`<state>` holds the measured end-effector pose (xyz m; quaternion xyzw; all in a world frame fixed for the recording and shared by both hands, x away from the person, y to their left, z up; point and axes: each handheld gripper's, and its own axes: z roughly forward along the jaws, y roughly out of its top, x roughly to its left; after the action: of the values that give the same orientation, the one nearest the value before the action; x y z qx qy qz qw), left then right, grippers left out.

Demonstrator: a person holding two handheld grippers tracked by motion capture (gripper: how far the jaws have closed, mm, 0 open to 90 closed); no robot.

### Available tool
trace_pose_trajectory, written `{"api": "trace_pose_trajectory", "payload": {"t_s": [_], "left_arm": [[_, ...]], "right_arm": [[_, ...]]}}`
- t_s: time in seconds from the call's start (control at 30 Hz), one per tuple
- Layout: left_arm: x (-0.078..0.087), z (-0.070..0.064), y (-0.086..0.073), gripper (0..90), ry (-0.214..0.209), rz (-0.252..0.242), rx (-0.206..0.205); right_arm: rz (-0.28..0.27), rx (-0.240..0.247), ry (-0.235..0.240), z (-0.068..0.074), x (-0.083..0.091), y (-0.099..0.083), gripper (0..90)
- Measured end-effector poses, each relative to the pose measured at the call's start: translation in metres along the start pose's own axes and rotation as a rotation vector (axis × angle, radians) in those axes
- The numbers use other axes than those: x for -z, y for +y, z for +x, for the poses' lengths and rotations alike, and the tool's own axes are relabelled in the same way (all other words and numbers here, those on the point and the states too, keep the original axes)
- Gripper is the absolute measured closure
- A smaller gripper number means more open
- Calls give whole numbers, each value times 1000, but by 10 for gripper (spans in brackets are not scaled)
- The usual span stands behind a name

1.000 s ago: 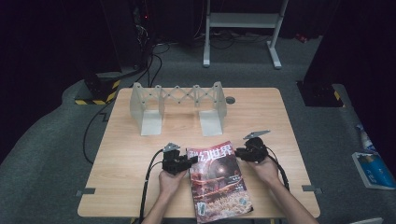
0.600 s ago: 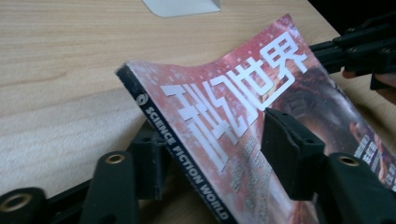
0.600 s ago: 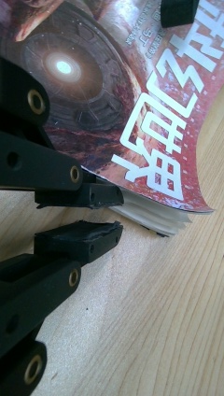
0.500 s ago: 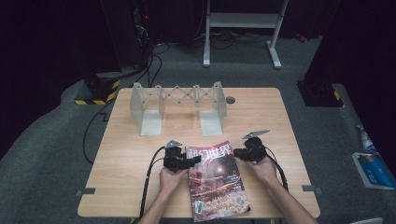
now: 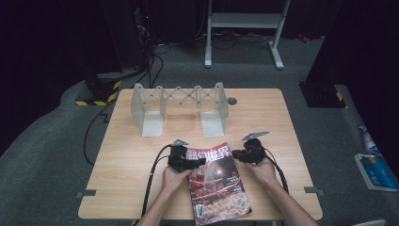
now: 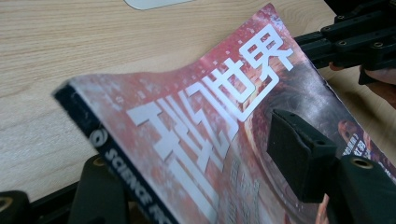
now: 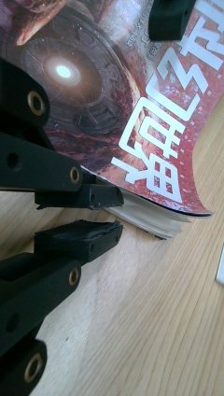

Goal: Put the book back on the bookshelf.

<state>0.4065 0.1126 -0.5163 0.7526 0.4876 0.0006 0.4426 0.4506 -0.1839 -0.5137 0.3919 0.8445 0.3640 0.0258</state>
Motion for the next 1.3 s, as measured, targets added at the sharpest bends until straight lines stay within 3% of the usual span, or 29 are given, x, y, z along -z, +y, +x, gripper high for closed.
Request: {"api": "trace_pose_trajectory", "payload": {"t_s": [0.13, 0.37, 0.47, 0.63, 0.83, 1.07, 1.3], "left_arm": [[-1, -2, 5, 384, 7, 13, -9], [-5, 2, 6, 398, 4, 59, 39], [-6, 1, 7, 416, 7, 63, 33], [-7, -4, 14, 420, 30, 113, 9], [-7, -1, 16, 557, 49, 146, 53], [-3, -2, 19, 712, 38, 122, 98], [5, -8, 22, 786, 25, 93, 98]], "right_arm": [[2, -5, 5, 2, -1, 1, 800], [-3, 9, 20, 1, -3, 1, 800], [-5, 14, 27, 3, -4, 2, 800], [23, 52, 14, 7, -7, 8, 802], [13, 48, 19, 6, -7, 7, 796], [2, 47, 13, 6, -6, 5, 776], [-18, 38, 18, 8, -6, 1, 762]]}}
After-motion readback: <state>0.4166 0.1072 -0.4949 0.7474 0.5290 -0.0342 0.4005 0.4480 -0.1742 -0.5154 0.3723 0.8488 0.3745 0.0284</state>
